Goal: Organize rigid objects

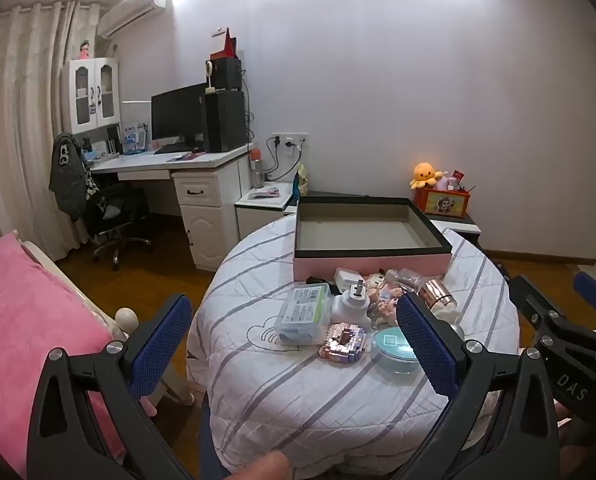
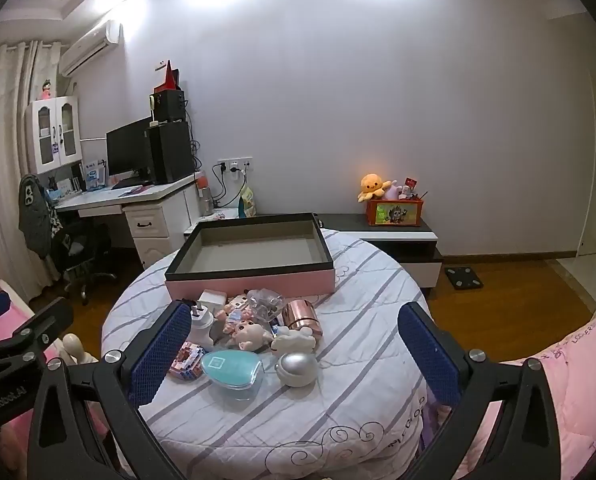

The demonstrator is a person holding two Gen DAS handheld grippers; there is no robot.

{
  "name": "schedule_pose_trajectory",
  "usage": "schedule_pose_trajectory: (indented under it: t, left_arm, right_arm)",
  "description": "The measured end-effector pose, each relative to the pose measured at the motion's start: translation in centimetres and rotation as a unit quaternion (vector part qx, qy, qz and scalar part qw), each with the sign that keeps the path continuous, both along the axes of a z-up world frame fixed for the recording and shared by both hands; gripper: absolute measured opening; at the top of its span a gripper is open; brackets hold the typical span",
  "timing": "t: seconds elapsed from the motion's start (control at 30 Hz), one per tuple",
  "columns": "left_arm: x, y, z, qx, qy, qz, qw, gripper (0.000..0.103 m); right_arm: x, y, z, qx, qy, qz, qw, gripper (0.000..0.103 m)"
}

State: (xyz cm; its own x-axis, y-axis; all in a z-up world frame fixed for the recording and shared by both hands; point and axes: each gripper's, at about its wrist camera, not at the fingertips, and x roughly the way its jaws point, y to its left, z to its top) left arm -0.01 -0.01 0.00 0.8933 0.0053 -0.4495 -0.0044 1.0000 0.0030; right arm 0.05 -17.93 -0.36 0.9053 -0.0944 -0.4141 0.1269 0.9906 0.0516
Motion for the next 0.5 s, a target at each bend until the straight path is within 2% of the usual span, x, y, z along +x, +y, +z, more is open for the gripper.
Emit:
schedule_pose_trajectory:
  t: [0.13, 0.17, 0.27, 0.5]
  left_arm:
    - [-0.2, -0.1, 0.1, 0.007, -0.007, -0.003, 0.9999, 0.103]
    - [-0.6, -0.9, -0.1, 0.018, -0.01, -0.003, 0.9998, 0.103]
    - [-1.0, 0.1, 0.2, -0.007, -0.011, -0.009, 0.9999, 0.103]
    - [-0.1, -0.1, 0.0, 0.002, -0.002, 0.004, 1.0, 0.103]
  right_arm:
    - [-0.1, -0.1, 0.1, 0.0, 0.002, 0.001, 1.0, 0.103]
    - [-0.2, -0.3, 0.2, 0.0, 0.002, -0.002, 1.0, 0.103]
    - [-0.3, -0.2, 0.4, -0.01, -0.001, -0.006, 1.0, 0.103]
    - [-1.0, -0.2, 0.9, -0.021, -0.016, -0.015, 1.0, 0.103]
